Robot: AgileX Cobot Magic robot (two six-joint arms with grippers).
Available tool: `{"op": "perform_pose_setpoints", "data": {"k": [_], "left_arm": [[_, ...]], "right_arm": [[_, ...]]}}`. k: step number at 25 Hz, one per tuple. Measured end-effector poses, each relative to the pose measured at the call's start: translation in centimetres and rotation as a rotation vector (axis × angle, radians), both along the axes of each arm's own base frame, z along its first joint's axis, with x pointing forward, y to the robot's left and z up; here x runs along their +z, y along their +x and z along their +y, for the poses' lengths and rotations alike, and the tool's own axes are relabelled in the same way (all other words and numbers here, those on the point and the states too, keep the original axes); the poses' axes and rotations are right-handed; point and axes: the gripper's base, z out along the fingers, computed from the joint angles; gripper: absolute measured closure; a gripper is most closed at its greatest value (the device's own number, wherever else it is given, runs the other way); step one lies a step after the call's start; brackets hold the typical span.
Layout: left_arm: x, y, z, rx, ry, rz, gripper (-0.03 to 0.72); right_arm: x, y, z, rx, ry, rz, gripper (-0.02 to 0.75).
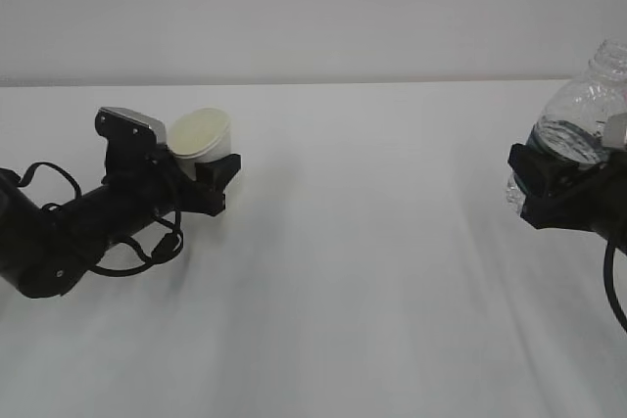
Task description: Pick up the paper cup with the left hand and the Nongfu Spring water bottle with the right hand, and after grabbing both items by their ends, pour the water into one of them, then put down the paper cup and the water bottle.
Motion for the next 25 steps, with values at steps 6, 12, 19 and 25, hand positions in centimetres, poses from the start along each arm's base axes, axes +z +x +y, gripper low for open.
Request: {"op": "perform_pose_setpoints", "data": {"k": [6,12,19,25], "left_arm": [[0.9,-1.1,-1.5,-0.209,-0.044,0.038,0.222],[0.7,-2.7,-2.7,-0.419,-0.034,0.096,0.223],[0.4,-3.8,-3.3,-0.545,-0.027,0.152,0.239],[0.4,-4.5,-4.4,-0.59,-0.027,0.164,0.241]], "right_arm": [[0.0,0.0,0.0,0.0,0.0,0.0,0.332],[0.0,0.0,0.0,0.002,-0.002,0.0,0.332],[0.0,-0.1,0.2,0.023,-0.01,-0.001,0.332],[0.4,-0.3,0.4,0.057,-0.034,0.003,0.332]]}}
